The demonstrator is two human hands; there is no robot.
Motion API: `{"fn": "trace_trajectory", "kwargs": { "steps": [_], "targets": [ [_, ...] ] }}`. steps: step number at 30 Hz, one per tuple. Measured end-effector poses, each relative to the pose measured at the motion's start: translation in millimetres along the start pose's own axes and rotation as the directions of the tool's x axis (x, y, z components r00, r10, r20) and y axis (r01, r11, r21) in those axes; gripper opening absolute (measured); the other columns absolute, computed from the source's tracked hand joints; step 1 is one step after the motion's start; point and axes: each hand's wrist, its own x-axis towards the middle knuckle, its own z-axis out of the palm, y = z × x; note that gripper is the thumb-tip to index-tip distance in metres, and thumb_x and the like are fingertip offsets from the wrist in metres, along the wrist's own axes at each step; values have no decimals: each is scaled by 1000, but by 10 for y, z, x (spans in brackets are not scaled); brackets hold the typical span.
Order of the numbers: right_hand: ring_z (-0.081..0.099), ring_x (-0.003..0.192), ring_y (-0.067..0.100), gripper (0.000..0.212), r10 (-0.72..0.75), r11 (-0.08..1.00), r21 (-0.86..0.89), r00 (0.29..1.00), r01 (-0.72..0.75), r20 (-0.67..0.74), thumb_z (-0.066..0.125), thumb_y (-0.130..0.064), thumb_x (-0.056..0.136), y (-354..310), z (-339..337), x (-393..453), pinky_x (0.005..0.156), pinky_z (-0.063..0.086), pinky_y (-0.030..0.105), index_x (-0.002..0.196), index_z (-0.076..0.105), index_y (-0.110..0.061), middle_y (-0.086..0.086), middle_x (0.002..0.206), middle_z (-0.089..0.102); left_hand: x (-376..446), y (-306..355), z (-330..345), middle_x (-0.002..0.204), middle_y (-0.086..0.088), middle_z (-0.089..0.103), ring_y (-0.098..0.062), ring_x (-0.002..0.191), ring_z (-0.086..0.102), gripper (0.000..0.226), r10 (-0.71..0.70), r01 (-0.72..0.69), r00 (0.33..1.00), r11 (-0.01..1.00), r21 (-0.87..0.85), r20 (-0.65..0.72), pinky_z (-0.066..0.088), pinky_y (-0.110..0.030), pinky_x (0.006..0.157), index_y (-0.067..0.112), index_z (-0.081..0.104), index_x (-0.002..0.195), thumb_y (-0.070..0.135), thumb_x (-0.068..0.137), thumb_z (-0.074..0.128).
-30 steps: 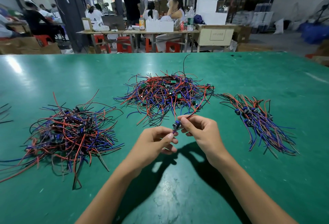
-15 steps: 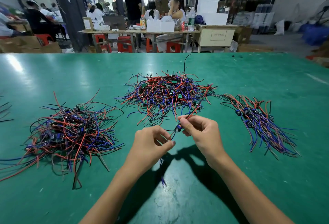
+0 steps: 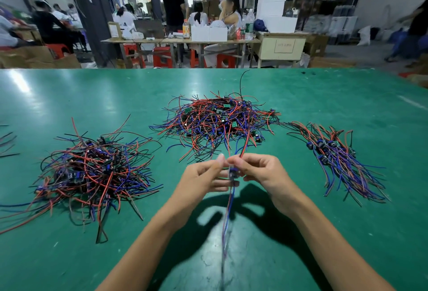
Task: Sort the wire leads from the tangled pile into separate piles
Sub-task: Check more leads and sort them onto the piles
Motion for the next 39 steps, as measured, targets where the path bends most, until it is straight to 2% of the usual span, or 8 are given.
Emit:
{"fn": "trace_trajectory", "kwargs": {
  "steps": [3,6,12,15,21,28,33,39],
  "targets": [
    [54,75,1,12,-62,995,-81,994,54,-93,76,-30,83,25,117,4,74,41,18,72,79,-24,-6,88,68,-50,-25,48,108,-15,75,-34,92,75,32,12,-4,998,994,-109,70,60,-29,78,12,74,112,36,96,59],
    [53,80,-10,9,-89,984,-167,988,67,-130,73,-22,89,45,153,-6,79,40,13,83,78,-26,-2,105,63,-52,-11,17,108,-14,75,-28,86,75,30,5,4,997,994,-114,72,60,-28,78,13,71,119,28,96,60],
    [60,106,-3,23,-155,983,-128,972,134,-175,54,-17,103,103,355,-38,88,52,16,107,77,-15,6,122,54,-32,-22,17,97,-20,74,-22,75,72,25,-43,44,999,998,-34,28,60,-30,75,0,71,111,11,103,50],
    [61,117,14,26,-117,988,-117,980,98,-162,51,-16,104,153,420,-33,99,53,39,104,77,-15,3,119,60,-37,-39,49,91,-18,75,-22,74,72,25,-2,2,1000,1000,-29,-14,62,-31,74,3,76,100,13,102,53],
    [64,84,15,27,-105,986,-158,955,62,-277,43,-27,99,228,586,-63,80,51,33,93,69,-19,-2,89,70,-29,-78,63,61,-5,59,-12,63,49,28,119,-103,991,964,247,-53,45,-23,64,6,79,74,11,96,62],
    [57,55,12,29,-92,980,-199,847,-17,-524,39,-22,99,220,437,53,61,47,34,85,65,-25,-1,64,62,-44,-13,108,66,-11,72,-17,57,70,25,-99,58,972,980,192,211,56,-24,56,-4,75,77,-3,93,56],
    [55,55,20,32,186,982,115,809,-146,-557,42,-19,97,131,255,89,52,46,33,84,71,-16,8,66,61,-110,-15,103,77,-10,76,-19,66,74,28,-207,122,926,956,268,315,55,-22,57,10,73,75,1,92,53],
    [60,65,17,21,457,781,581,844,-230,-279,45,-23,97,6,115,33,59,45,30,78,54,-19,0,84,77,-101,33,-16,82,-5,77,-9,72,67,23,-146,54,951,946,320,271,52,-18,65,13,81,84,8,93,60]
  ]
}}
